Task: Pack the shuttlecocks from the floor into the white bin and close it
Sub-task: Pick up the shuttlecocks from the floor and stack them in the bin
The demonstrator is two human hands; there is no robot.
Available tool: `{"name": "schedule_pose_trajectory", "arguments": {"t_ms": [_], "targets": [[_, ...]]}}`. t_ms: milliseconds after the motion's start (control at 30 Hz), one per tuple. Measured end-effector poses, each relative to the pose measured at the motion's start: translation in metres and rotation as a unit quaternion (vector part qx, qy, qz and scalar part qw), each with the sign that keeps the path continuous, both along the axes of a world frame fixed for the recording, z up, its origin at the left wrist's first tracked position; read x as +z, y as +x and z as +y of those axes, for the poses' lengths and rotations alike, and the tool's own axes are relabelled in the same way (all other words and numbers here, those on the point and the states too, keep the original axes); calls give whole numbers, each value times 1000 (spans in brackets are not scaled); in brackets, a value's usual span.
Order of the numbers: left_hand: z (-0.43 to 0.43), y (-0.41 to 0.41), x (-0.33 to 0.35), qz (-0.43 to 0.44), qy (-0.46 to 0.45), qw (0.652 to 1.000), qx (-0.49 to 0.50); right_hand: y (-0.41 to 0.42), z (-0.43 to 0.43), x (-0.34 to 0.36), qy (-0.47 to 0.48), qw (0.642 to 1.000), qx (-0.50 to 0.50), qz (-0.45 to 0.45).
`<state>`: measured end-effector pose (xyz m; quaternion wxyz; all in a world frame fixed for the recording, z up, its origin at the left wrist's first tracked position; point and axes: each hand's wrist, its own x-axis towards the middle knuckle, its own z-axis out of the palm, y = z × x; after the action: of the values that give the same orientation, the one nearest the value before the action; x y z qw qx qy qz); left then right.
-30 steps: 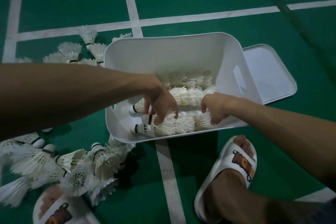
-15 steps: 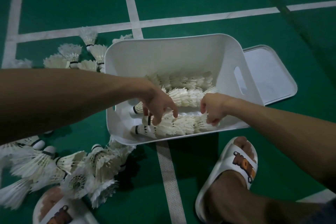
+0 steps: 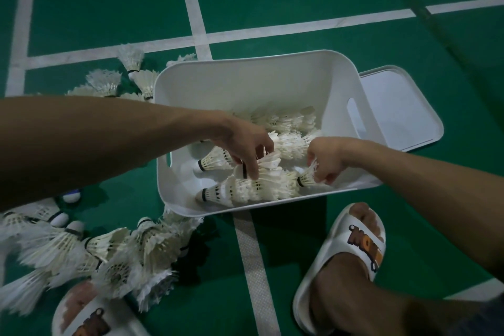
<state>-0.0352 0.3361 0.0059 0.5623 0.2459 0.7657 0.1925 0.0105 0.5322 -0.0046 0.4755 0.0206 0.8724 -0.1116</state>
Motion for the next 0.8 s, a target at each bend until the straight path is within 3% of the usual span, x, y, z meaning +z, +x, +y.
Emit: {"name": "schedule_pose_trajectory", "arguments": {"t_ms": [233,800], "targets": [[-8,11,-14,4,-20,999,-26,0,1,0,-58,996,-65,-14],[-4,9,-17,0,-16,999,-31,7,-6,-9,61,992,110,20]]}}
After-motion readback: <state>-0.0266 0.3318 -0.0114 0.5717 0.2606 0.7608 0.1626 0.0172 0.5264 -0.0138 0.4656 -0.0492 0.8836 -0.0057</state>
